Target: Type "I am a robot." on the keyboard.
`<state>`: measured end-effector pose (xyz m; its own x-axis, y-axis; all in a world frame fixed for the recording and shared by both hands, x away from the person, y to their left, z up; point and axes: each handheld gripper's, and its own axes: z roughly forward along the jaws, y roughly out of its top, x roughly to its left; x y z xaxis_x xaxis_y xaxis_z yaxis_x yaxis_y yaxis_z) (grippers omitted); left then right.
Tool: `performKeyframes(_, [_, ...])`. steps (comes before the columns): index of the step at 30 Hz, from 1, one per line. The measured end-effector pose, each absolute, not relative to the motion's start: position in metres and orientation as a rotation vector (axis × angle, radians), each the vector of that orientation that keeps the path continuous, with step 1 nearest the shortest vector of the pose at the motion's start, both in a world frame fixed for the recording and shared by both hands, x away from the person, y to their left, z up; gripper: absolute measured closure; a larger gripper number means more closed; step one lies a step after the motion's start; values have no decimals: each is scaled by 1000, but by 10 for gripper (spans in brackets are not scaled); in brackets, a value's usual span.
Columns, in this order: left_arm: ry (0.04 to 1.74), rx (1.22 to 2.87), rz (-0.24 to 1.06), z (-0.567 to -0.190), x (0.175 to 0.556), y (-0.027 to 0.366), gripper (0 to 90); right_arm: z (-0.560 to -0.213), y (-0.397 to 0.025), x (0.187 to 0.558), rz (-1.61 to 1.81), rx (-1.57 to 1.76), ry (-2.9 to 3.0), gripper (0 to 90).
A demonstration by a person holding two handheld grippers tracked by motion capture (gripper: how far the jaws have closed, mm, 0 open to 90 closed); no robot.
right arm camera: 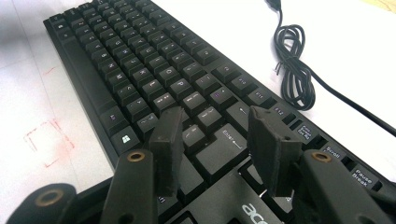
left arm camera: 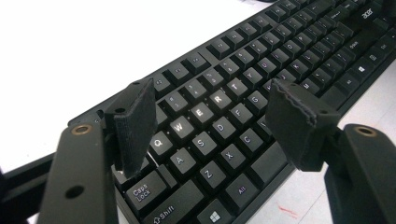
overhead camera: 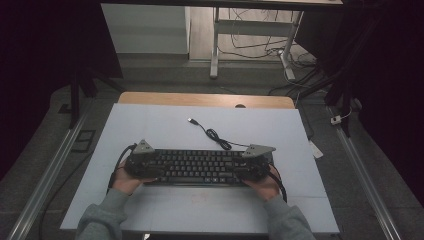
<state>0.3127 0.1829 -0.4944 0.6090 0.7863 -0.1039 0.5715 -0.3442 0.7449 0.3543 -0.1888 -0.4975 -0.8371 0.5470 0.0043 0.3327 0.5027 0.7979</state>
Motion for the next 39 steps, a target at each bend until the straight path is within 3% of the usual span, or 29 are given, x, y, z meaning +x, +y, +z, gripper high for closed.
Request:
performKeyframes(14, [971, 2104, 315, -489, 307, 169, 342, -498, -188, 354, 1244, 743, 2504, 551])
performKeyframes(19, [921, 2141, 287, -490, 305, 162, 386, -499, -187, 354, 1232, 741, 2505, 543])
performKeyframes(27, [861, 2203, 262, -494, 302, 152, 611, -499, -187, 354, 1223, 736, 2509, 538])
performKeyframes(34, [837, 2244, 263, -501, 301, 141, 883, -500, -186, 355, 1223, 738, 2511, 534])
performKeyframes(39, [825, 2268, 246, -506, 301, 134, 889, -500, -186, 354, 1222, 738, 2512, 533])
